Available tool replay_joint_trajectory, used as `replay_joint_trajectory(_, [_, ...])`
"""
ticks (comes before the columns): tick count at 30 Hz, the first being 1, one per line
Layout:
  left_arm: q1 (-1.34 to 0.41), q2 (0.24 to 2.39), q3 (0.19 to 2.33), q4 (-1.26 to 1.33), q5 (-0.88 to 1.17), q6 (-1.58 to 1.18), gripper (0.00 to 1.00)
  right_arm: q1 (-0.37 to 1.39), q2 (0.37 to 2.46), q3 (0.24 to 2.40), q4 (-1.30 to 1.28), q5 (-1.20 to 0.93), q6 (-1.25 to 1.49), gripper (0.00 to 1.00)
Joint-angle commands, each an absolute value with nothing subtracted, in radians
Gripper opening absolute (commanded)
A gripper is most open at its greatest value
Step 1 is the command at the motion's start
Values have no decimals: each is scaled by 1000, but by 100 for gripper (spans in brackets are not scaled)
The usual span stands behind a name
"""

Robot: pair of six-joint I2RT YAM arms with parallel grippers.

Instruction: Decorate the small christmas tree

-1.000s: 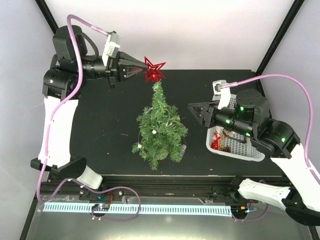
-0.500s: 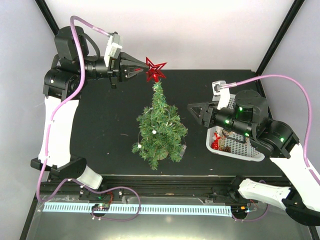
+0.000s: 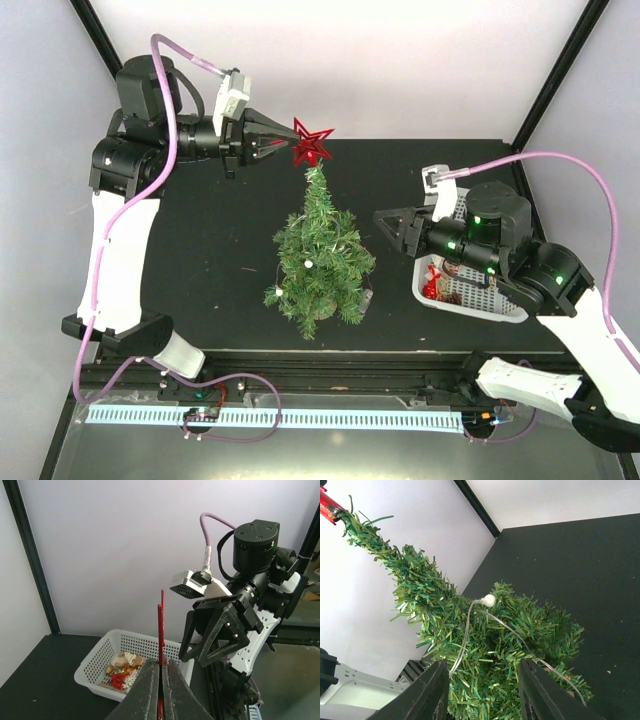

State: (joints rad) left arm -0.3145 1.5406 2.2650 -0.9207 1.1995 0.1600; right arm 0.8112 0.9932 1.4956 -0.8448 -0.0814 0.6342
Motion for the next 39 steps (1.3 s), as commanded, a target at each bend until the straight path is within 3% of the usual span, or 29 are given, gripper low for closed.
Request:
replay_joint_trajectory(1, [-319, 1536, 2256, -948, 1196, 187, 1, 812, 971, 1481, -812, -83, 646, 40])
replay_joint_trajectory(34, [-402, 1537, 2262, -1129, 1070, 374, 2, 813, 936, 1399, -769, -93, 664, 40])
replay_joint_trajectory(37, [-402, 1538, 2271, -1125, 1061, 369, 6, 812, 935, 1396, -764, -94, 665, 40])
replay_joint_trajectory(39, [-402, 1536, 2277, -1117, 1052, 359, 16, 812, 937, 1396, -763, -97, 666, 40])
